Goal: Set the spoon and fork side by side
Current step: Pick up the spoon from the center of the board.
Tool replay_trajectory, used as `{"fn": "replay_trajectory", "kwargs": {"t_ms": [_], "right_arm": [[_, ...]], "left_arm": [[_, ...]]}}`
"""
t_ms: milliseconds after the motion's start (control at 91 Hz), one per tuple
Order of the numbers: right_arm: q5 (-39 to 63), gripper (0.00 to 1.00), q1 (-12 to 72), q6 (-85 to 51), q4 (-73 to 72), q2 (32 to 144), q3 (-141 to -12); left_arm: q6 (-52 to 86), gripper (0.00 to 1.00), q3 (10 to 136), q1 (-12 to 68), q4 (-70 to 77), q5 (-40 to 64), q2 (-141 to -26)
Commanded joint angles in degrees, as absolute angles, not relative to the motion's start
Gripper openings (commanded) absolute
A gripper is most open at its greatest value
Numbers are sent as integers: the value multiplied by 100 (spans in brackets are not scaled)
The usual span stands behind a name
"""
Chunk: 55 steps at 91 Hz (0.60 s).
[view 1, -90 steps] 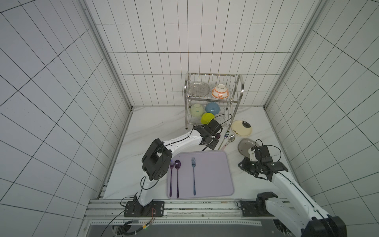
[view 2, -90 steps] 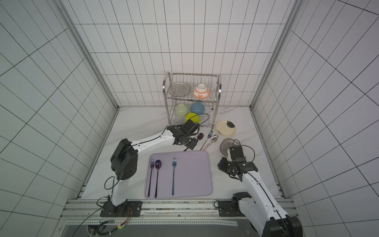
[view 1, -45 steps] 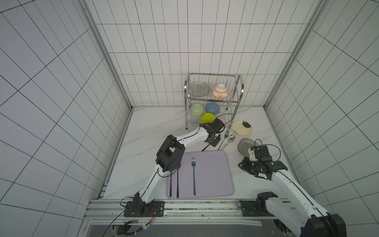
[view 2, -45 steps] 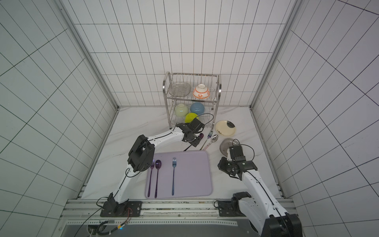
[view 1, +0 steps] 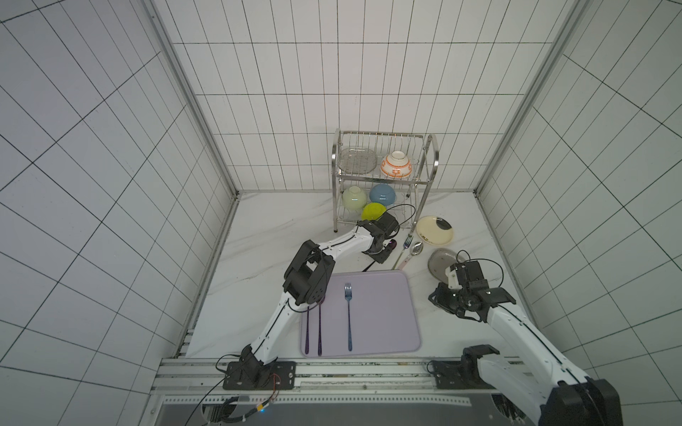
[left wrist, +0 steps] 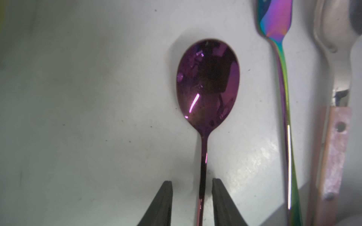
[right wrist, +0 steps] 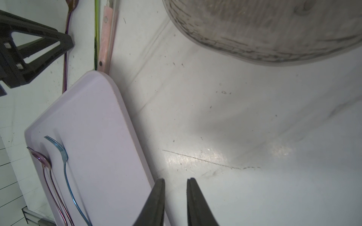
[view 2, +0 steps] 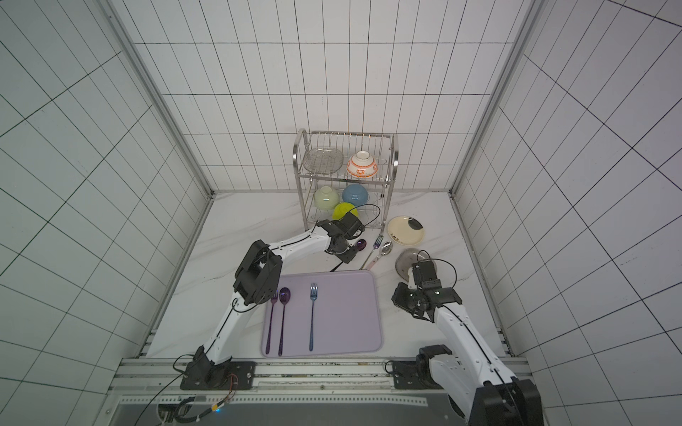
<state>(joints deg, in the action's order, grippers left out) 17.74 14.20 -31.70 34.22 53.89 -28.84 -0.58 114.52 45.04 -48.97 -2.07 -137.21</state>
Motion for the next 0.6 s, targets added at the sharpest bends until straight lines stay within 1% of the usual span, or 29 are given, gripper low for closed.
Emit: {"fn": "replay_trajectory", "kwargs": {"t_ms": [0, 77, 396, 594], "right_arm": [[1784, 23, 1362, -3094, 3560, 5443, -3083], [1784, 23, 1358, -3086, 3568, 5458, -3093], [1749, 23, 1361, -3059, 3625, 5506, -3129], [1766, 23, 1361, -3059, 3613, 5572, -3138]], "left_arm": [[-338, 36, 11551, 4640, -4886, -409, -13979], [-402, 34, 11550, 4672, -4837, -461, -14042], [-438, 0, 11446, 4667, -4667, -507, -14087], [-530, 0, 11276, 4658, -4340, -770, -13814]]}}
